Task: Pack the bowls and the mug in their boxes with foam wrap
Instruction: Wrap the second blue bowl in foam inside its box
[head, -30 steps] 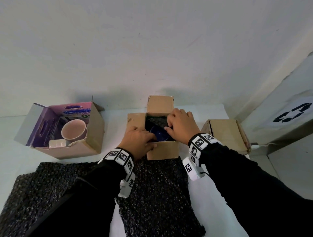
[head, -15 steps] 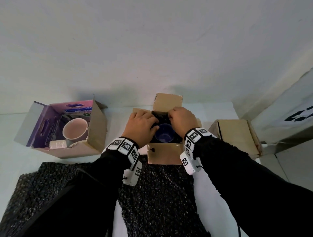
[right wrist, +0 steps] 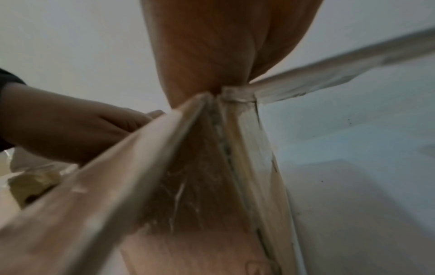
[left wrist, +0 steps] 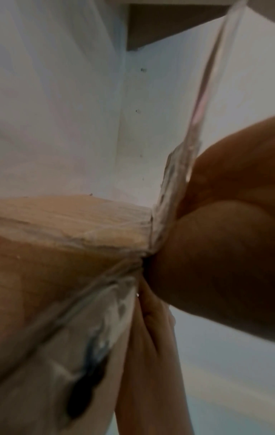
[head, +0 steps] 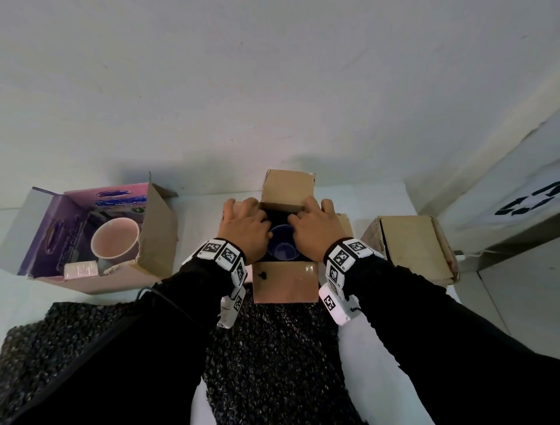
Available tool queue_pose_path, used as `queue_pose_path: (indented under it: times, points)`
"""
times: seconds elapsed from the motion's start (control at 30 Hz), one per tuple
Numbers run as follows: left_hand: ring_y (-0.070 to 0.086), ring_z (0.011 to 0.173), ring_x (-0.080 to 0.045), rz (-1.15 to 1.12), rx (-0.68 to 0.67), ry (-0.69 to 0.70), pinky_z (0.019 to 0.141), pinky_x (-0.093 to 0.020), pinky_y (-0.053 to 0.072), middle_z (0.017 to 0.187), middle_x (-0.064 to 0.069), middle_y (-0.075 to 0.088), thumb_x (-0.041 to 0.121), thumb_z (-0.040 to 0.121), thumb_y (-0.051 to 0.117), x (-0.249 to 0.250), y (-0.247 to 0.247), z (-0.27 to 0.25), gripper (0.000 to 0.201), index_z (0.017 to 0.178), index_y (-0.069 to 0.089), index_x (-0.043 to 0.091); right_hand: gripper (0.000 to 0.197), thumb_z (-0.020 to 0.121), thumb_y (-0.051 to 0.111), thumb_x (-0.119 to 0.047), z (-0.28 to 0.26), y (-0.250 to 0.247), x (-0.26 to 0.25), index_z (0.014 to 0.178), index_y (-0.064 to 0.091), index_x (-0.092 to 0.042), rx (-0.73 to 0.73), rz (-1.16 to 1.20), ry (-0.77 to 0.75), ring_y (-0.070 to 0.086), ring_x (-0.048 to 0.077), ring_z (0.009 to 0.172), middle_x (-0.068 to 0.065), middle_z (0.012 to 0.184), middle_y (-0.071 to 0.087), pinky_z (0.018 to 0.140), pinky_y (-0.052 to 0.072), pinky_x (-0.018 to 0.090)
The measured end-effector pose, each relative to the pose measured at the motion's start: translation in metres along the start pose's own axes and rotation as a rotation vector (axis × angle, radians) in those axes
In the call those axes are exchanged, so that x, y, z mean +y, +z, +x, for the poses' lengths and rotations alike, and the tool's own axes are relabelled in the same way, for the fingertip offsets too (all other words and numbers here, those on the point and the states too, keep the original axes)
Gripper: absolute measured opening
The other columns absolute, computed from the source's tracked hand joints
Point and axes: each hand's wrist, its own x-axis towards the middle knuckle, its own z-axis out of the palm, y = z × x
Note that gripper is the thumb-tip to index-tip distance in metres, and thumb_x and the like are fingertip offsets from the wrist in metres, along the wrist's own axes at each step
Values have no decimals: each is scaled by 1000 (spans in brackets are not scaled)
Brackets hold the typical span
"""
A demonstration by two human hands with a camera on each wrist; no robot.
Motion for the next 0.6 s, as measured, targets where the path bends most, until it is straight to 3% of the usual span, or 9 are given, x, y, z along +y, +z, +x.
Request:
queue_pose_path:
  times: [0.1, 0.23, 0.3, 0.4, 0.6]
  points:
    - [15, 138, -24, -9, -24, -15, 107, -61, 6, 131, 7, 50, 46, 98, 29, 1, 0, 1, 41, 118, 60, 29, 15, 89, 41, -23, 3, -4, -2, 97, 53, -18, -75, 29, 3, 32, 24, 121, 2, 91, 68, 88, 17, 42]
    - [20, 136, -21, 14, 2, -39, 107, -57, 14, 128, 10, 52, 58, 92, 33, 1, 2, 0, 46, 114, 62, 31, 11, 90, 50, -28, 0, -19, 10, 93, 59, -23, -27, 73, -33, 39, 21, 110, -3, 102, 63, 87, 29, 38]
    - [24, 135, -20, 38, 50, -35, 107, -55, 17, 126, 11, 55, 61, 89, 36, 1, 3, -3, 46, 111, 64, 31, 14, 86, 54, -39, -10, -26, 16, 86, 61, -27, 12, 55, -36, 39, 20, 102, -7, 95, 60, 84, 29, 38]
    - [28, 134, -18, 49, 101, -35, 105, -54, 19, 123, 11, 57, 60, 89, 35, 2, 3, -6, 46, 107, 65, 30, 32, 76, 49, -55, -28, -31, 16, 76, 65, -27, -68, 50, -30, 34, 18, 95, -12, 80, 59, 81, 25, 40]
    - [28, 133, -18, -65, 119, -44, 105, -52, 16, 127, 11, 55, 56, 96, 27, 5, 1, -9, 49, 110, 66, 31, 14, 81, 60, -22, -34, -30, 1, 87, 72, -26, -46, -24, 117, 34, 24, 108, -7, 105, 58, 83, 20, 41]
